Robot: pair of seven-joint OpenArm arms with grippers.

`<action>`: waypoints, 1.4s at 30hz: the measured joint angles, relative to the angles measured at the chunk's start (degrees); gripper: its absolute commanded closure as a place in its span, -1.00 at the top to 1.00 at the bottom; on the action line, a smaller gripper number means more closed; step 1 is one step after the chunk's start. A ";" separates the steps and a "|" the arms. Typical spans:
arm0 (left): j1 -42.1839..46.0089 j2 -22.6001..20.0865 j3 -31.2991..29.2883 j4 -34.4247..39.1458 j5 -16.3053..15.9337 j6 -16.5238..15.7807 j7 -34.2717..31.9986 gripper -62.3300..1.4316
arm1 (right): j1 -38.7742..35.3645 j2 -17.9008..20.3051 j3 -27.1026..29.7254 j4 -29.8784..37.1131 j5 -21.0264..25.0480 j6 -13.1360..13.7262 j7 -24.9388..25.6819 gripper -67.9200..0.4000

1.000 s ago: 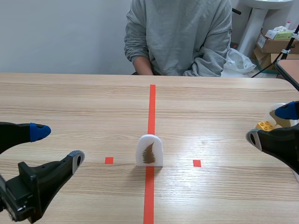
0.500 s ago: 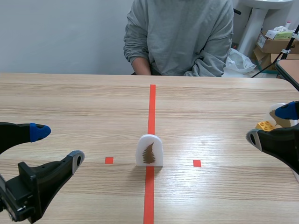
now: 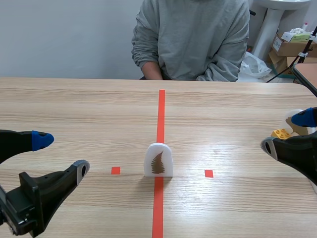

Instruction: Do the leaf sorting experiment

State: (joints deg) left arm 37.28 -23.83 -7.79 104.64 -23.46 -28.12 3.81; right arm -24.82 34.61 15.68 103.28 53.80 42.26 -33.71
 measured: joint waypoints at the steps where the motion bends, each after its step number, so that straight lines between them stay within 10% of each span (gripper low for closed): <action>1: 0.00 0.00 0.00 0.00 0.00 0.00 0.02 0.84 | 0.00 0.00 0.00 0.00 0.00 0.00 0.00 0.88; 25: -8.28 -3.34 0.79 -1.84 2.62 -3.06 4.46 0.83 | 0.00 -0.02 0.00 0.00 -0.09 0.00 0.02 0.88; 42: -27.82 -10.78 20.72 -24.37 7.82 -3.06 -0.87 0.82 | 0.00 -0.02 0.00 0.00 -3.93 0.00 0.90 0.88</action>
State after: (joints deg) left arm 9.45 -34.61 12.93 80.27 -15.64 -31.18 2.94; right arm -24.82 34.59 15.68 103.28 49.87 42.26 -32.82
